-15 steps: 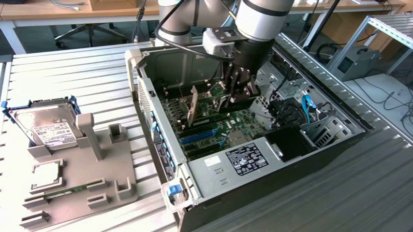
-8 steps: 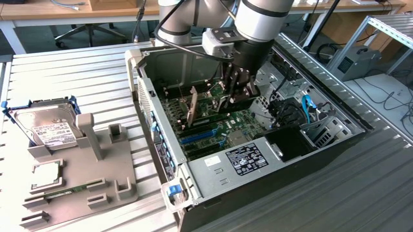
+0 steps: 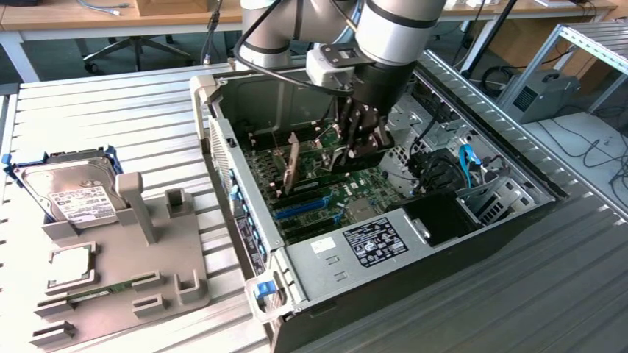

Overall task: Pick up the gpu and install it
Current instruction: 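Insert the gpu into the slot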

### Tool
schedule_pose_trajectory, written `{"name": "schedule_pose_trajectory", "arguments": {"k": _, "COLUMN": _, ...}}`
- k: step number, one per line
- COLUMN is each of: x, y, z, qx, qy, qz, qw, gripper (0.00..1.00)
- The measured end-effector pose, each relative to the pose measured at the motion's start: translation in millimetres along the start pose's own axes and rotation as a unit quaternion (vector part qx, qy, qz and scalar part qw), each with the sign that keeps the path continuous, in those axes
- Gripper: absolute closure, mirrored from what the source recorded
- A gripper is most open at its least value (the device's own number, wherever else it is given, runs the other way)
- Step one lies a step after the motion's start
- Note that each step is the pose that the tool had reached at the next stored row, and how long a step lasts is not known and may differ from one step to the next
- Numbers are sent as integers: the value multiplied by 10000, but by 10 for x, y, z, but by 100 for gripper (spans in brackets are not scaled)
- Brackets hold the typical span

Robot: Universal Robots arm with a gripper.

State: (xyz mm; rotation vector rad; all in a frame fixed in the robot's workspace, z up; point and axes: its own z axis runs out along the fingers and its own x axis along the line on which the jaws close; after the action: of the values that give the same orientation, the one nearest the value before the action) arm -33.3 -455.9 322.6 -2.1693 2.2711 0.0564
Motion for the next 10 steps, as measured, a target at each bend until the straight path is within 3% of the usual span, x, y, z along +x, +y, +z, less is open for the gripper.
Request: {"name": "schedule_pose_trajectory", "arguments": {"k": 10, "x": 1, "y": 9, "z": 15, "qx": 0, "qy": 0, "qz": 0, "qw": 10000, "gripper": 74}}
